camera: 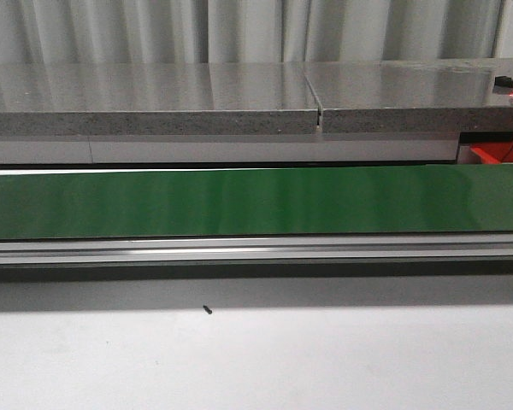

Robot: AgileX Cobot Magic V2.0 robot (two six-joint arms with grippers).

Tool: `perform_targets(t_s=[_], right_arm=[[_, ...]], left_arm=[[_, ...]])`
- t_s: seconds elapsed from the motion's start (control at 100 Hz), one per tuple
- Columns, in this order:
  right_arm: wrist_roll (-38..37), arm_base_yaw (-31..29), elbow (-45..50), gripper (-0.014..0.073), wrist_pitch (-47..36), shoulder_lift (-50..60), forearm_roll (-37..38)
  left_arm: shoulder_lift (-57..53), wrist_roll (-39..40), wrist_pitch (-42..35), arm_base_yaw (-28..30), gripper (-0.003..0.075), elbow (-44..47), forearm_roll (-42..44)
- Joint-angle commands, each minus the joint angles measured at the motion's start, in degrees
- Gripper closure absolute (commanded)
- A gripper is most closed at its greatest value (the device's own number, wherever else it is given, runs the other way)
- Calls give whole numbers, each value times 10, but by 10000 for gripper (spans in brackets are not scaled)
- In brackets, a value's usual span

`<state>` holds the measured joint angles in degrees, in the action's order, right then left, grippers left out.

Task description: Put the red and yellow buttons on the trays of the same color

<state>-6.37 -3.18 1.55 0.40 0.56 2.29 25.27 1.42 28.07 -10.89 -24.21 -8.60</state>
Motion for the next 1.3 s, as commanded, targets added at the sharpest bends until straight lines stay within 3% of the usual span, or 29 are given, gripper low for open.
perform_targets(t_s=[0.0,0.86,1.11,1.29], right_arm=[[4,-4,-9,685,-41,11,5],[4,-4,-9,685,-41,11,5],[4,-4,-9,685,-41,11,5],[4,-4,-9,685,-41,11,5]], left_arm=[[2,3,-46,-3,741,-16,-2],[-3,3,-55,-2,741,-16,16],[-54,3,-207,42,741,36,46],[-109,3,-217,65,741,92,67]])
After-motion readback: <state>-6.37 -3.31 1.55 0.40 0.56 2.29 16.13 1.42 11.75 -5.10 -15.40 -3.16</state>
